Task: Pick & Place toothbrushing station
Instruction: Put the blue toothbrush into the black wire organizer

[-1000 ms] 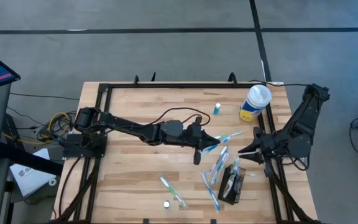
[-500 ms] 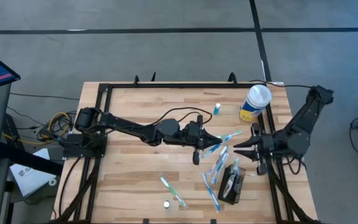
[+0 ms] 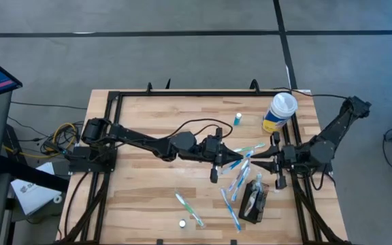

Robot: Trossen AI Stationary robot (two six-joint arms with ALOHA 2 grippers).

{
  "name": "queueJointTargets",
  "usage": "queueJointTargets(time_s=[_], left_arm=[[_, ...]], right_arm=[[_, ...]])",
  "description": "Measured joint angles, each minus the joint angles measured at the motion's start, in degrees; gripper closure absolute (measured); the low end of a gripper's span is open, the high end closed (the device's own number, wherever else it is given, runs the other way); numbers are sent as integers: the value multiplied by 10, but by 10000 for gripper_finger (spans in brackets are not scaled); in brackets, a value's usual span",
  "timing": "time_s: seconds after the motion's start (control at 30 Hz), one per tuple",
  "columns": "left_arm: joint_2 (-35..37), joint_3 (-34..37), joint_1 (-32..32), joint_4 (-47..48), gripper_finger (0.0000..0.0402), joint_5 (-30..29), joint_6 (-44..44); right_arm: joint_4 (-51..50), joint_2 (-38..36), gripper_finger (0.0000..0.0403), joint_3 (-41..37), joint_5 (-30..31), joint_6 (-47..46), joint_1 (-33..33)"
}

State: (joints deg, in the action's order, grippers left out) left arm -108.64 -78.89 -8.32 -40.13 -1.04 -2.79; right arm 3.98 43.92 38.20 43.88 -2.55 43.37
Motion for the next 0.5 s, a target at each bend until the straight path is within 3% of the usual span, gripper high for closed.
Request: queueJointTargets(time_s=[0.5], left_arm=[[0, 0, 0, -7, 401, -6, 15]], right_arm=[[61, 37, 337, 0, -50, 40, -48]])
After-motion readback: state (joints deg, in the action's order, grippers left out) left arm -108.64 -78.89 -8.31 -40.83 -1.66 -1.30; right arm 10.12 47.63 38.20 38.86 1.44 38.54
